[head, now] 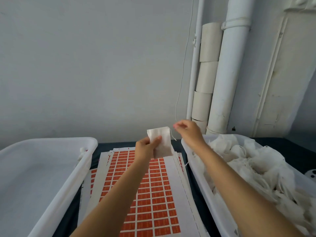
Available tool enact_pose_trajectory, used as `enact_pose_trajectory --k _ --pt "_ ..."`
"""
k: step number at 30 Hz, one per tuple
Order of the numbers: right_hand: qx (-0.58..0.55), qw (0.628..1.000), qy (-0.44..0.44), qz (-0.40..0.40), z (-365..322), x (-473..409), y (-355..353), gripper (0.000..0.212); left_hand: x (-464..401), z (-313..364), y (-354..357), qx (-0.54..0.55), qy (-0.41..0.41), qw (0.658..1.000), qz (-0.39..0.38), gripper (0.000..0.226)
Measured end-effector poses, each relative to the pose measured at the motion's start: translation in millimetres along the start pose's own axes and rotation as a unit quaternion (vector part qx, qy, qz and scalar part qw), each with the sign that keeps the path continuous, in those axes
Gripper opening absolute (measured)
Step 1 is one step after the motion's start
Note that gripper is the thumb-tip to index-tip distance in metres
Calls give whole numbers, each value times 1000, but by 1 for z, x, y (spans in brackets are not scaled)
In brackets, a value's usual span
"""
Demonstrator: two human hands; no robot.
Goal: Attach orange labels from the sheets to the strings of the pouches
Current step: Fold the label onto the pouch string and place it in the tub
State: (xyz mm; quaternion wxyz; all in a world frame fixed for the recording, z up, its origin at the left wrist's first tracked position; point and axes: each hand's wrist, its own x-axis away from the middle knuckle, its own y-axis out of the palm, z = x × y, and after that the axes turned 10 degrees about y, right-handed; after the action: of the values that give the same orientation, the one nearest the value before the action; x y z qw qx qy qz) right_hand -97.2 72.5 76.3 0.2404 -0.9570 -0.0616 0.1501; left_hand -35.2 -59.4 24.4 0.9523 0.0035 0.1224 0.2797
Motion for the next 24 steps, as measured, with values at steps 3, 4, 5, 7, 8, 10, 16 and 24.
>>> enact_pose_trajectory --k 3,4,5,7,8,10,16,24 --pt "-74 991 56 -98 -3 37 29 34 18 -1 -19 -13 -1 1000 -15 22" --pt "-79 987 80 -111 1 46 39 37 23 -5 -24 -24 -3 1000 -20 25" --pt "-78 986 98 -112 5 53 48 37 29 -10 -29 -37 -4 999 -21 26" --pt "-67 985 122 -98 14 64 65 40 39 -21 -37 -74 -8 997 -14 24" --pt "-68 985 130 -91 20 68 73 43 44 -27 -41 -91 -10 996 -8 23" --pt "-87 984 133 -74 31 78 85 39 54 -38 -47 -108 -15 994 4 24" --pt "-138 984 102 -38 63 100 103 2 75 -68 -60 -123 -28 992 4 25" --pt "-126 990 31 -53 80 99 106 10 72 -72 -53 -76 -4 997 -11 29"
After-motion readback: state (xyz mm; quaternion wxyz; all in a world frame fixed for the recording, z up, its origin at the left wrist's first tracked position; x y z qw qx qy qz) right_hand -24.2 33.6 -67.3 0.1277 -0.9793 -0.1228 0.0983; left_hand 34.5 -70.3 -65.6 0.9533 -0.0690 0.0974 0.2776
